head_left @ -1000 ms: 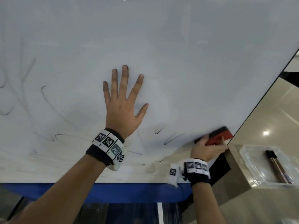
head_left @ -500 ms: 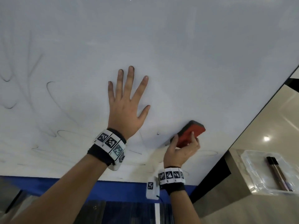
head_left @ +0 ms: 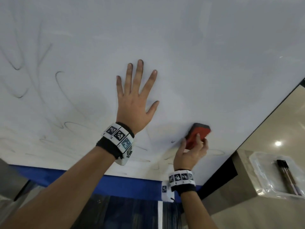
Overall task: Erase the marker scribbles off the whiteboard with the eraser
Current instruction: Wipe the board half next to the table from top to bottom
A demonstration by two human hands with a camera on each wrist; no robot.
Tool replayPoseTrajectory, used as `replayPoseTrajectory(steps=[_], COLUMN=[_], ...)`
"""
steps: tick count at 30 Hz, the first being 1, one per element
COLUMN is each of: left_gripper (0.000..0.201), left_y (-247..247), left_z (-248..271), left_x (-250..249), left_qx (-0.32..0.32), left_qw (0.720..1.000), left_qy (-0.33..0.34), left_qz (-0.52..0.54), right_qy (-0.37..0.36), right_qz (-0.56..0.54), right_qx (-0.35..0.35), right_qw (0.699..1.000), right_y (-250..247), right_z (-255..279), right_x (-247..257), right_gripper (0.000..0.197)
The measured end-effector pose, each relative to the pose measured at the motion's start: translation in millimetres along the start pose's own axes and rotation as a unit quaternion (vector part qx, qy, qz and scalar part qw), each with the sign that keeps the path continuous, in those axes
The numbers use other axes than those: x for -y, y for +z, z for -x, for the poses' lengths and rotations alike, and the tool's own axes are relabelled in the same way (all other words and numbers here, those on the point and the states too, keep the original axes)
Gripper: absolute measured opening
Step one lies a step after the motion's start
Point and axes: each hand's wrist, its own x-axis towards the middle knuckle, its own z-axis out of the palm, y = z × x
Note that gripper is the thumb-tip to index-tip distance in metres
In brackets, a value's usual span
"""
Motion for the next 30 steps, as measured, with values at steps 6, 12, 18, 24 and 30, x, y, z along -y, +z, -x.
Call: replayPoseTrajectory(steps=[6, 12, 18, 24, 30], left_gripper=[0.081, 0.081, 0.083, 0.081, 0.08], left_y=[2.6, 2.4, 0.4, 0.2, 5.5], left_z=[0.9, 1.5, 2.5, 4.9, 5.7], left_x=[0.7, -5.1, -6.8, -4.5, -11.0], left_qx=[-0.003, -0.004, 0.016, 0.013, -0.004], left_qw=[1.0, 1.0, 0.999, 1.0, 0.999], left_qy=[0.003, -0.018, -0.028, -0.022, -0.042], left_qz=[-0.008, -0.004, -0.009, -0.01, 0.008], right_qy=[-0.211, 0.053, -0.166, -0.173, -0.246], right_qz=[0.147, -0.009, 0.108, 0.038, 0.02], right_qx=[0.178, -0.051, 0.169, 0.043, 0.036], right_qw=[0.95, 0.997, 0.965, 0.983, 0.968], right_y=[-23.2, -49.7, -3.9, -20.7, 1.5], right_z=[21.1, -46.9, 43.0, -41.8, -44.5], right_x=[-52.8, -38.3, -24.0, 17.0, 27.2], right_gripper=[0.041, 0.051, 0.059, 0.043, 0.042])
